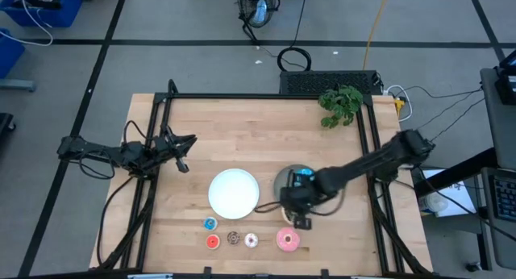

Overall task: Pick & Place donuts
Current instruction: Put the big black donut on the gray plate

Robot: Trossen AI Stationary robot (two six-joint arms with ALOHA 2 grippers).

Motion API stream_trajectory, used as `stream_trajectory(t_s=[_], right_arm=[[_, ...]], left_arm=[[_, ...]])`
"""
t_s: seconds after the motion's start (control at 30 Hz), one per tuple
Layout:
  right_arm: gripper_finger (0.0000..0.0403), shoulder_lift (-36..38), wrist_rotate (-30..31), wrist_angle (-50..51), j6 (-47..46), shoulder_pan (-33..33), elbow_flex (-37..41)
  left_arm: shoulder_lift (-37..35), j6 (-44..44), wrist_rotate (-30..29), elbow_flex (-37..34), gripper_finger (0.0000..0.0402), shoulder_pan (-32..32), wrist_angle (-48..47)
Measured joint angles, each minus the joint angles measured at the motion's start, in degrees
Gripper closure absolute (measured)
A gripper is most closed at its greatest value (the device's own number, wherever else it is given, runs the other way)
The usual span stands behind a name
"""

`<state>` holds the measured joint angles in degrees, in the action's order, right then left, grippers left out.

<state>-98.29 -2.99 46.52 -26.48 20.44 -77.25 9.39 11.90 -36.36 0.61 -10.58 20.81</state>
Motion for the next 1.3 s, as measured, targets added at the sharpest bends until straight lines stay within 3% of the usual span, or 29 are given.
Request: stream_trajectory(t_s=[0.4,0.93,1.07,1.3], right_arm=[[0.0394,-6.65,1.39,-4.84,4.87,-11.03,0.00],[0.0392,-6.57,1.18,-12.61,3.76,-11.84,9.84],[0.0361,-6.56,1.18,-12.45,4.60,-11.70,10.03],[0.0261,-6.50,1.18,-9.41,4.92,-11.27,8.58]], left_arm=[[-0.02,0.48,-0.02,-0.01,0.0350,-0.01,-1.43],[-0.02,1.35,0.14,0.01,0.0350,-0.01,-2.05],[-0.02,1.63,0.16,-0.01,0.0350,-0.01,-2.09],[-0.02,2.62,0.20,-0.01,0.0350,-0.01,-2.24]])
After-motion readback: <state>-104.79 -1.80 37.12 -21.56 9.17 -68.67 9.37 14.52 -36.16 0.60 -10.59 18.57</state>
